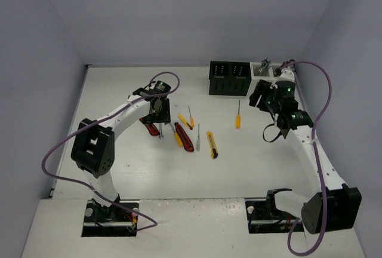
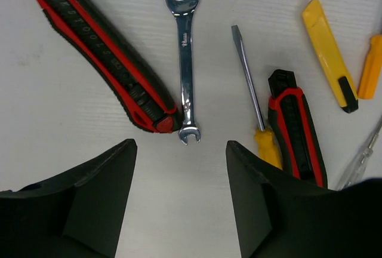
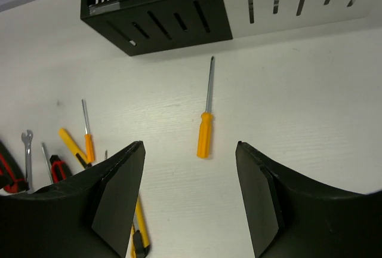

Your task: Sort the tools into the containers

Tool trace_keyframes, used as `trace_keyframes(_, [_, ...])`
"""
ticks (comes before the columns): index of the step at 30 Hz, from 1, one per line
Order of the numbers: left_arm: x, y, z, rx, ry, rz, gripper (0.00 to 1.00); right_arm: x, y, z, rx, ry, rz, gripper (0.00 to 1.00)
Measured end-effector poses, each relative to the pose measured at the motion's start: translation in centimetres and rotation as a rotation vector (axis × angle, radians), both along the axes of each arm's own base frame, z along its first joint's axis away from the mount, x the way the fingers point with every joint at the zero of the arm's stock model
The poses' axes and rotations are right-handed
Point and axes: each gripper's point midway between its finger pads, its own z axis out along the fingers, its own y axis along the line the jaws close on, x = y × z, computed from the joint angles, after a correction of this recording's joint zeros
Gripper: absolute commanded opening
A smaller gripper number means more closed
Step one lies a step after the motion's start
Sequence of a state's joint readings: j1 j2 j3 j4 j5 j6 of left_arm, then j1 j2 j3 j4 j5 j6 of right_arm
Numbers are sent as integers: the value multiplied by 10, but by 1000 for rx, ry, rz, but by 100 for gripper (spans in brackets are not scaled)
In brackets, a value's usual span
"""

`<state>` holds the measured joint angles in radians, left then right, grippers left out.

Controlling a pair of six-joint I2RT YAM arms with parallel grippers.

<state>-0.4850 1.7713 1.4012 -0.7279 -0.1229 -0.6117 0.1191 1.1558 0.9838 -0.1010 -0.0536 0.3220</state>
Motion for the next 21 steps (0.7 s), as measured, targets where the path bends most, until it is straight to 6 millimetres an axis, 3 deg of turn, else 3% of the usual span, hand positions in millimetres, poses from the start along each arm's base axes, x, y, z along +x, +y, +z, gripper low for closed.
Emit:
trace_keyframes(8, [14,-13,-43,16,96,-17,46,-23,10,-7,37,15,61,60])
trace_keyframes(21, [19,-12,-63,26,137,-7,42,-30,16,-16,47,49,92,61])
